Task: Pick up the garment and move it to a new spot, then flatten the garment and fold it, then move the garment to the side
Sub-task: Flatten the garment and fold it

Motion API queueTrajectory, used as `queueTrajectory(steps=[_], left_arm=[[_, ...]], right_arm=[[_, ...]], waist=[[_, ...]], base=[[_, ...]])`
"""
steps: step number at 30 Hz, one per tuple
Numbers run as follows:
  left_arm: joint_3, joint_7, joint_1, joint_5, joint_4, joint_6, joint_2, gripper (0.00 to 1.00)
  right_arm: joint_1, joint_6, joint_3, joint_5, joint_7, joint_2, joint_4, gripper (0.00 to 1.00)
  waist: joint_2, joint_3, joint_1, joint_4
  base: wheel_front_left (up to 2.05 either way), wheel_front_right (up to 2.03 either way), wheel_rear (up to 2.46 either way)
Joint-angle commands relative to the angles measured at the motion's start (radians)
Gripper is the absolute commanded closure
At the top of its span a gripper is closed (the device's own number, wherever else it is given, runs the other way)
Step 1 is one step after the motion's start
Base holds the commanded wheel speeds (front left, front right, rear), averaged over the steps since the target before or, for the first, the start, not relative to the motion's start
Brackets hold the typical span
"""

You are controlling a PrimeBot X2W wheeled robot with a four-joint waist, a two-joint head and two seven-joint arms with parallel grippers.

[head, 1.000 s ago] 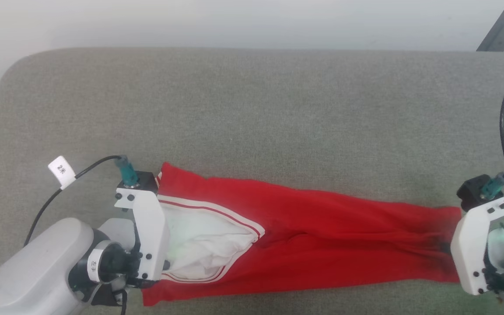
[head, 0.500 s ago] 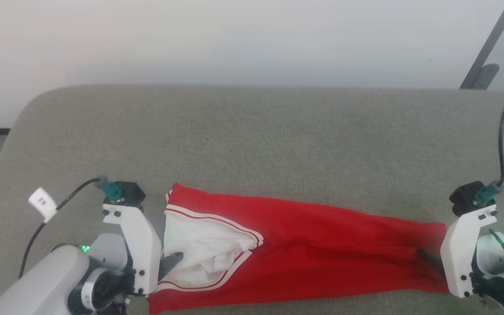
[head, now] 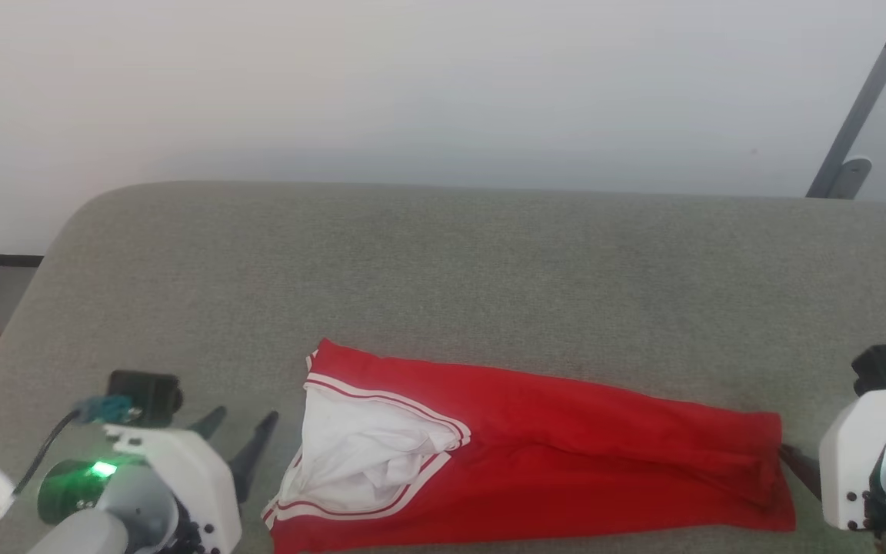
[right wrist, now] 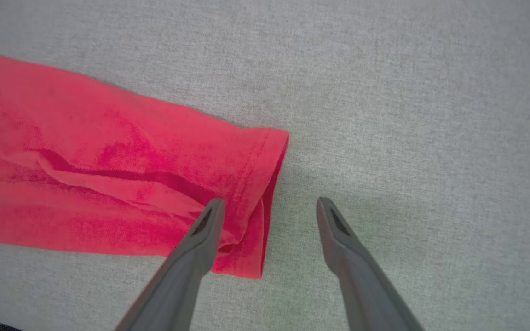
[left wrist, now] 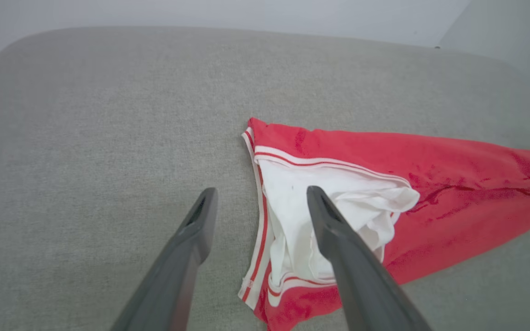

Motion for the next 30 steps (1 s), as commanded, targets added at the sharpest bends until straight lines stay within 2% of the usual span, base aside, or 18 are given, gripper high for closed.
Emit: queueTrajectory(steps=[1,4,5,9,15,21,22,23,24,25,30], left_arm=[[0.01,-0.037,0.019,0.013,0.003,-0.006,-0.003,0.0],[0.04,-0.148,0.052,0.043,0.021,0.002,-0.001,0.0],[0.053,-0.217,0.072,0.07,0.031,0.007,0.001,0.0],[0.081,-0.332,0.103,0.09,0.054,0.014,-0.006,0.0],[0.121,-0.438,0.15,0.088,0.075,0.023,-0.019,0.0],[0.162,-0.485,0.175,0.097,0.081,0.026,-0.049,0.0],[0.17,-0.487,0.177,0.092,0.081,0.02,-0.056,0.0],[0.175,-0.49,0.181,0.095,0.083,0.015,-0.058,0.0],[0.175,-0.49,0.181,0.095,0.083,0.015,-0.058,0.0],[0.182,-0.492,0.183,0.103,0.086,0.015,-0.06,0.0],[0.207,-0.496,0.185,0.114,0.088,0.0,-0.078,0.0]], right_arm=[[0.005,-0.002,-0.007,-0.007,-0.004,0.003,0.013,0.0],[-0.006,-0.002,-0.017,-0.001,0.005,0.001,0.057,0.0],[-0.014,-0.002,-0.018,0.005,0.009,-0.001,0.083,0.0],[-0.031,-0.002,-0.014,0.025,0.014,-0.008,0.146,0.0],[-0.059,-0.002,0.011,0.058,-0.009,-0.001,0.242,0.0],[-0.087,-0.002,0.055,0.098,-0.043,0.009,0.336,0.0],[-0.087,-0.001,0.068,0.108,-0.05,0.011,0.347,0.5],[-0.088,-0.001,0.079,0.117,-0.057,0.011,0.36,0.78],[-0.088,-0.001,0.079,0.117,-0.057,0.011,0.36,0.78],[-0.091,-0.001,0.092,0.129,-0.063,0.011,0.373,1.0],[-0.107,-0.001,0.139,0.168,-0.107,-0.002,0.412,1.0]], waist=[[-0.0001,-0.001,0.0,0.005],[-0.0001,-0.001,0.0,0.016],[-0.0001,0.001,0.0,0.025],[-0.0001,0.006,0.0,0.046],[-0.0001,0.013,0.0,0.074],[-0.0001,0.023,0.0,0.102],[-0.0001,0.024,0.0,0.106],[-0.0001,0.025,0.0,0.11],[-0.0001,0.025,0.0,0.11],[-0.0001,0.027,0.0,0.112],[-0.0001,0.034,0.0,0.122]], base=[[0.0,0.0,0.0],[0.0,0.0,0.0],[0.0,0.0,0.0],[0.0,0.0,0.0],[0.0,0.0,0.0],[0.0,0.0,0.0],[0.0,0.0,0.0],[0.0,0.0,0.0],[0.0,0.0,0.0],[0.0,0.0,0.0],[0.0,0.0,0.0]])
